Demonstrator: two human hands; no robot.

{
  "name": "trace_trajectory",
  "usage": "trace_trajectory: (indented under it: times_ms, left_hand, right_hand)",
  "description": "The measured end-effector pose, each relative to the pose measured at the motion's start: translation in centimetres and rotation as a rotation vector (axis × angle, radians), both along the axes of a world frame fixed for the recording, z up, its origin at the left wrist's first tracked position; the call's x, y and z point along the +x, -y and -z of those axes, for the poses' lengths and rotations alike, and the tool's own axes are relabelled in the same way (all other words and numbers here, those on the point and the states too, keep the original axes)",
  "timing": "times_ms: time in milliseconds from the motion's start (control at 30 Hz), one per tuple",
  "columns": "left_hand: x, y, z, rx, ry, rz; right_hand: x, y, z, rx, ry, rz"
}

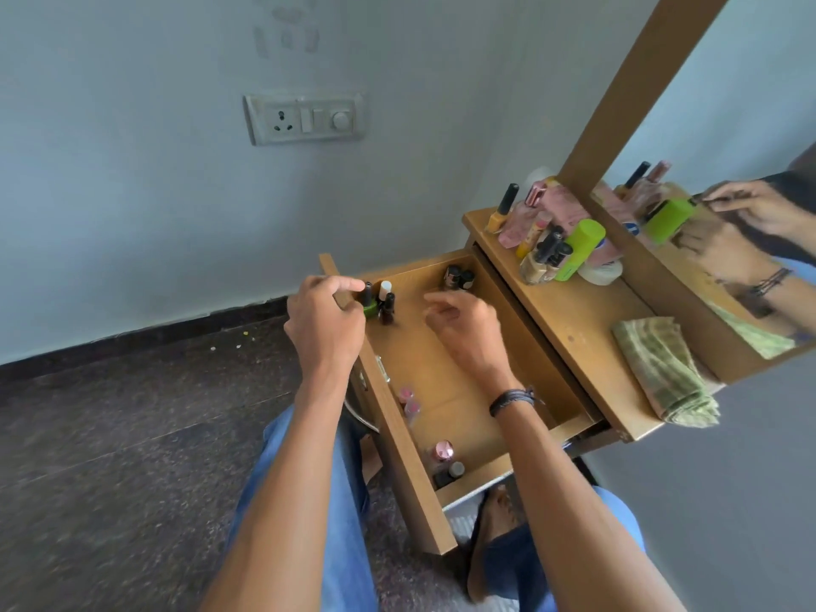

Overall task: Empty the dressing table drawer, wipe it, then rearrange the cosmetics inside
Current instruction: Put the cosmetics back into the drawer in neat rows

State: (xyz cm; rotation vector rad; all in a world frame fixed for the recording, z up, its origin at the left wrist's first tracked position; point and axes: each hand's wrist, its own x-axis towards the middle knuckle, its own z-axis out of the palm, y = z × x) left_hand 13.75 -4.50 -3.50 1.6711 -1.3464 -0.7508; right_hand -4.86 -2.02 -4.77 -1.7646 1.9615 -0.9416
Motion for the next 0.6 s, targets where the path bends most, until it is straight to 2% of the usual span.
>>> trace_trajectory:
  times_ms: [100,200,333,500,600]
  left_hand:
    - [-1.3,-0.9,-0.5,-0.067,-0.046,0.038]
    - [-3.0,-1.9,-0.6,-0.133,-0.083,0.143]
    - [-5.2,-3.2,-0.4,-0.169,-0.032,0.3]
    - [-6.9,-4.1,0.1,-0.167,0.032,0.395]
    - [-7.2,-4.3,0.5,-0.165,0.055,0.459]
  right_hand:
    - [-2.6,-1.5,-2.9,-0.202,0.061,0.105]
    - [-5.5,-2.4,-5.0,-0.376,0.124,0.37]
    - [-8.9,-3.2,-5.5,-0.463,0.257,0.645]
    - [-9.8,-3.4,-4.1,-0.418,0.31,0.646]
    - [-9.4,-2.8,-4.1,-0.399,0.224,0.541]
